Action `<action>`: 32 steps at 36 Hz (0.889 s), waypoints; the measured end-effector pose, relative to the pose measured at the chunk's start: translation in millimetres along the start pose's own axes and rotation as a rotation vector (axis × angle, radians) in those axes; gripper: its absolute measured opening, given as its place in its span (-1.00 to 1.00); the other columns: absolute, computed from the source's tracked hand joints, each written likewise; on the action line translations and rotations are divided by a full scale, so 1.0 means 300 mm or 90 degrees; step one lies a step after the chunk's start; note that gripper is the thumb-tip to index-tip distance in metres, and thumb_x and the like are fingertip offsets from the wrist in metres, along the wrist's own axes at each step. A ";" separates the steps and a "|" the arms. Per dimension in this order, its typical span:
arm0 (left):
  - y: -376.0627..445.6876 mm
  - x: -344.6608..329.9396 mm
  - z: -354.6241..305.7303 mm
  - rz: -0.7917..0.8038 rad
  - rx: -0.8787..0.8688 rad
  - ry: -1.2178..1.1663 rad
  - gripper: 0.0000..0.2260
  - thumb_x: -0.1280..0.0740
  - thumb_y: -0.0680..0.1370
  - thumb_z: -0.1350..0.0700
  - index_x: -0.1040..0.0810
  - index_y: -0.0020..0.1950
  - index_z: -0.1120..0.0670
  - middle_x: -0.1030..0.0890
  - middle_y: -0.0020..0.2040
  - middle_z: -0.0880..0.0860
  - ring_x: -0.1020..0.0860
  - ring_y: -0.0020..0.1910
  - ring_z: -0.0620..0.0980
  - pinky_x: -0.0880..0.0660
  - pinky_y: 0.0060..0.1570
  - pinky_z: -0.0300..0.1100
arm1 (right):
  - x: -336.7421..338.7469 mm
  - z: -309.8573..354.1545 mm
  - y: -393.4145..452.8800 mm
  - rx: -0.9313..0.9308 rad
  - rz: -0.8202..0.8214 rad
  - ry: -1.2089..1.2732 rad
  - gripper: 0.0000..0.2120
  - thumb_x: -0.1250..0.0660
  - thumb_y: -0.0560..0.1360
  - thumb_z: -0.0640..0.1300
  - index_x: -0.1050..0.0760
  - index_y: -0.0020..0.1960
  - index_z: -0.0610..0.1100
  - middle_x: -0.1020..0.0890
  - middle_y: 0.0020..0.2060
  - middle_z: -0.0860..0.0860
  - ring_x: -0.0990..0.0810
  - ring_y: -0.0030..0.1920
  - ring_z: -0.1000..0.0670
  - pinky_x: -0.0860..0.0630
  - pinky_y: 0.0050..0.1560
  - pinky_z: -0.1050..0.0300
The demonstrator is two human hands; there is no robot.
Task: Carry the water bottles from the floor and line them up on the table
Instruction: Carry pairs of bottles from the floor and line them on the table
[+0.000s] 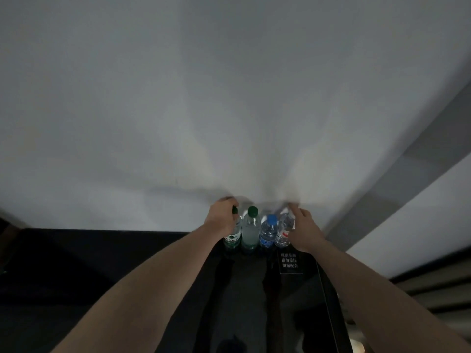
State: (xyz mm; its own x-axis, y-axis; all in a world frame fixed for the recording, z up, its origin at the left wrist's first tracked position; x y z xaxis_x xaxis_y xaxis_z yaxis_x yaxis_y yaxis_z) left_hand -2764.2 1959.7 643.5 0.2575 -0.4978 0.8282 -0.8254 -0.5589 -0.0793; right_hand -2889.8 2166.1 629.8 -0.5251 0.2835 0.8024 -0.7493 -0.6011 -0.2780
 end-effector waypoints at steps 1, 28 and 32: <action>-0.006 0.006 -0.003 0.005 0.001 -0.001 -0.70 -0.33 0.59 0.24 -0.56 0.32 0.12 -0.58 0.24 0.06 -0.57 0.13 0.04 -0.49 0.17 -0.19 | 0.003 0.001 -0.004 0.001 -0.002 0.004 -0.16 -0.43 0.46 -0.25 -0.06 0.58 0.05 -0.21 0.50 -0.15 -0.55 0.21 -0.24 -0.49 0.03 0.12; -1.000 0.316 0.311 -0.046 0.004 0.176 -0.55 -0.21 0.66 -0.06 -0.27 0.55 -0.19 -0.03 0.63 -0.13 0.00 0.61 -0.09 0.07 0.51 -0.23 | -0.381 0.496 -0.683 0.285 0.118 -0.081 -0.33 -0.24 0.59 0.06 0.02 0.59 0.18 0.14 0.58 0.18 0.14 0.59 -0.03 0.00 0.57 -0.01; -1.167 0.402 0.486 -0.053 0.064 0.205 -0.50 -0.18 0.66 -0.13 -0.18 0.59 -0.20 0.05 0.65 -0.09 0.15 0.61 -0.06 0.18 0.52 -0.14 | -0.491 0.591 -0.765 0.266 0.165 -0.174 -0.33 -0.17 0.59 0.18 0.08 0.59 0.19 0.23 0.59 0.14 0.22 0.59 -0.10 0.07 0.57 -0.15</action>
State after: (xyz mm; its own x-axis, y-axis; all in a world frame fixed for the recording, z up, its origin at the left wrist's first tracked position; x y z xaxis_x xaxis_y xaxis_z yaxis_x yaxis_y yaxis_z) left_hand -2371.0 1998.8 690.2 0.1369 -0.2210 0.9656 -0.7505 -0.6594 -0.0445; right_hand -2569.2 2129.8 669.0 -0.5056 -0.0835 0.8587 -0.3570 -0.8859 -0.2963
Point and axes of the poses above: each hand's wrist, its own y-axis towards the middle knuckle, its own x-axis out of the back of the hand, z = x × y, the point moved 7 cm from there along y, towards the middle knuckle
